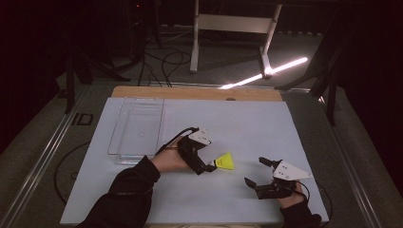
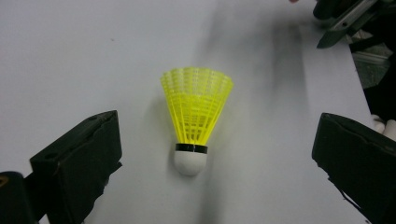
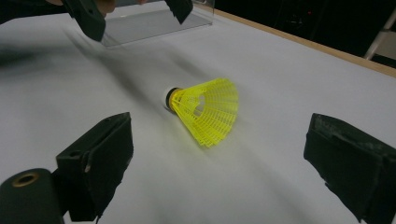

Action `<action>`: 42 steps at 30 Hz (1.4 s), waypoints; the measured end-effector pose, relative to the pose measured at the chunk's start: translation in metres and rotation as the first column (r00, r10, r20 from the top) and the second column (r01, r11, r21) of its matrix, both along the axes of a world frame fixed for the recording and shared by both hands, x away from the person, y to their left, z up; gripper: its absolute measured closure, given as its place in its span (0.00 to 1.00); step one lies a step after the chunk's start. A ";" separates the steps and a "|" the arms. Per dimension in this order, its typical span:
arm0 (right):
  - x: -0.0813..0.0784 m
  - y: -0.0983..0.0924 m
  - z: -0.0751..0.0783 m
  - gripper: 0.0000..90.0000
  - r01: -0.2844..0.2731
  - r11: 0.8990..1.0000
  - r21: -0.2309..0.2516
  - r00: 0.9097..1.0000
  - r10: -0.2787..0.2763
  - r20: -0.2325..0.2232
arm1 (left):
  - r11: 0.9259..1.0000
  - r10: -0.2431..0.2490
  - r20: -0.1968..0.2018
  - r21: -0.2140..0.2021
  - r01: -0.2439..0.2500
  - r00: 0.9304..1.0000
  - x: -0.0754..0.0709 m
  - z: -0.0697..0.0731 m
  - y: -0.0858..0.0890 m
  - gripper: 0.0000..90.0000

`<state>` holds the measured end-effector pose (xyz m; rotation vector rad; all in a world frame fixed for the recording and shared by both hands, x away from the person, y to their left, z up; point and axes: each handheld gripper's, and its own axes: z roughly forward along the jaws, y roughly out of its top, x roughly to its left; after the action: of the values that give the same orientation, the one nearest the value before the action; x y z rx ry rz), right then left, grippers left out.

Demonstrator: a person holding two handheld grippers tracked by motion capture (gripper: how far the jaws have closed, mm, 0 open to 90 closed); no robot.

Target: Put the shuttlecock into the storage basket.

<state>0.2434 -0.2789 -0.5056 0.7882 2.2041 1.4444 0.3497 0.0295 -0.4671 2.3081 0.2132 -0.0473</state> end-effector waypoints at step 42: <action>0.000 0.001 -0.001 0.09 -0.010 1.000 -0.010 1.000 0.010 -0.008 | 0.970 -0.047 0.000 0.238 0.045 0.999 0.011 -0.046 -0.030 0.71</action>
<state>0.2435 -0.2778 -0.5065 0.7814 2.2230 1.4361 0.3608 -0.0010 -0.5133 2.5525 0.1699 -0.0398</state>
